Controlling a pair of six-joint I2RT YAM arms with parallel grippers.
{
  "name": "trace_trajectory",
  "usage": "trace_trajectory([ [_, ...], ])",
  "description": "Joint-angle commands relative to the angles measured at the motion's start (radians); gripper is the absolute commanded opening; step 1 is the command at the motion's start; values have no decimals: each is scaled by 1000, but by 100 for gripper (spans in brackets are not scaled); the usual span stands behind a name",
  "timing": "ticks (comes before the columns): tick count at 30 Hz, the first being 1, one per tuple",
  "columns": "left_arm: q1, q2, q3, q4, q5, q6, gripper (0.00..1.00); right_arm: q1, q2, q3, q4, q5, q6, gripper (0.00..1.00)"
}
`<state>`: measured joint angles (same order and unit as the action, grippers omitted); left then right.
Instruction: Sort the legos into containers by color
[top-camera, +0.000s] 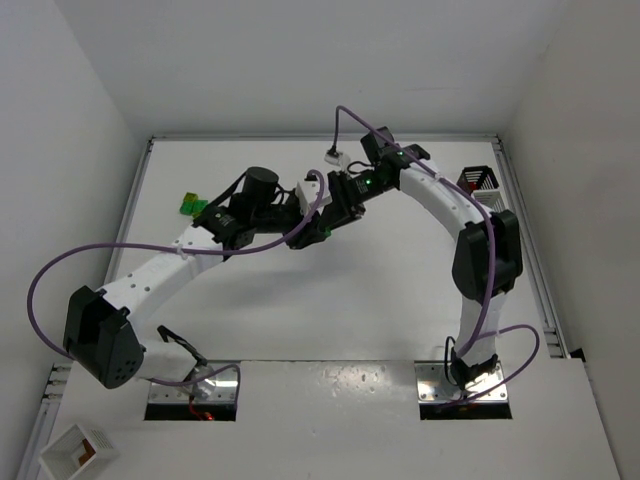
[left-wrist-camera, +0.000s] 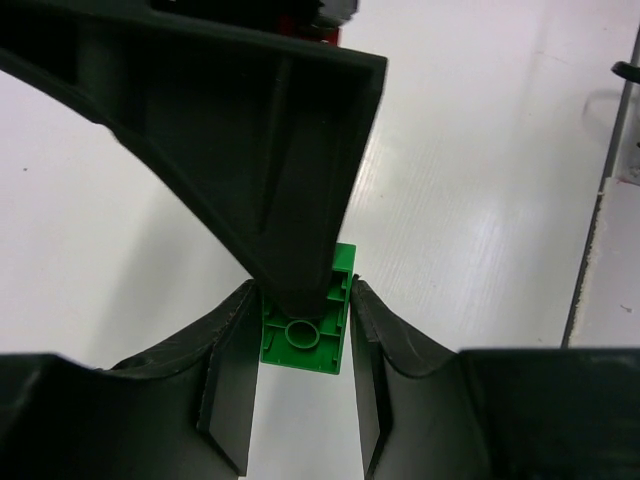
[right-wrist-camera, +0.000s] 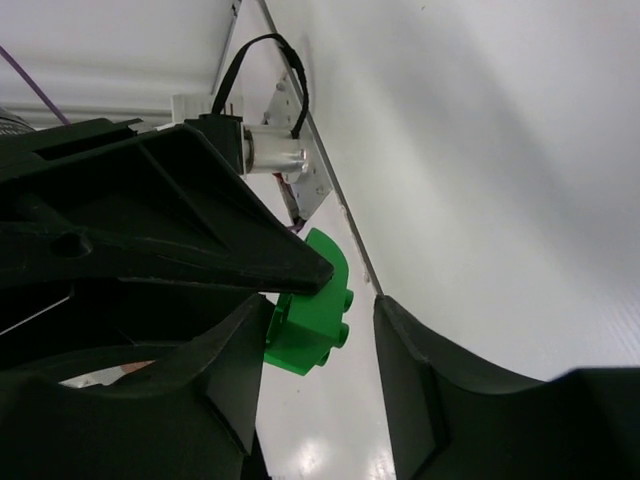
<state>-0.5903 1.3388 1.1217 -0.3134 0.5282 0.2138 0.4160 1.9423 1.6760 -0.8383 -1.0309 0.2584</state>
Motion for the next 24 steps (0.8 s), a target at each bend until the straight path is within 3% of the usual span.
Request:
trace_trajectory([
  [1, -11, -21, 23, 17, -40, 9, 15, 9, -62, -30, 36, -14, -1, 46],
  [2, -11, -21, 14, 26, -49, 9, 15, 9, -71, -30, 36, -14, -1, 45],
  [6, -11, -30, 13, 36, -91, 9, 17, 9, -82, -56, 54, -14, 8, 23],
  [7, -11, -39, 4, 36, -91, 9, 25, 9, -82, -56, 54, -3, 8, 13],
  [10, -11, -49, -6, 46, -91, -1, 38, -3, -82, -47, 44, 17, -17, 2],
  [11, -11, -58, -7, 46, -91, -20, 47, -14, -91, -23, 13, 35, -30, 1],
  [13, -11, -67, -7, 22, -79, -21, 51, -25, -117, -10, -10, 119, -59, 0],
  [16, 36, -110, -25, 22, -79, -72, 99, -80, -155, -22, -21, 239, -79, 0],
  [23, 150, -173, -3, -114, -146, -122, 100, -336, -238, -12, -120, 437, -174, 0],
  [24, 170, -188, -3, -133, -164, -122, 100, -395, -250, -12, -142, 519, -226, 0],
])
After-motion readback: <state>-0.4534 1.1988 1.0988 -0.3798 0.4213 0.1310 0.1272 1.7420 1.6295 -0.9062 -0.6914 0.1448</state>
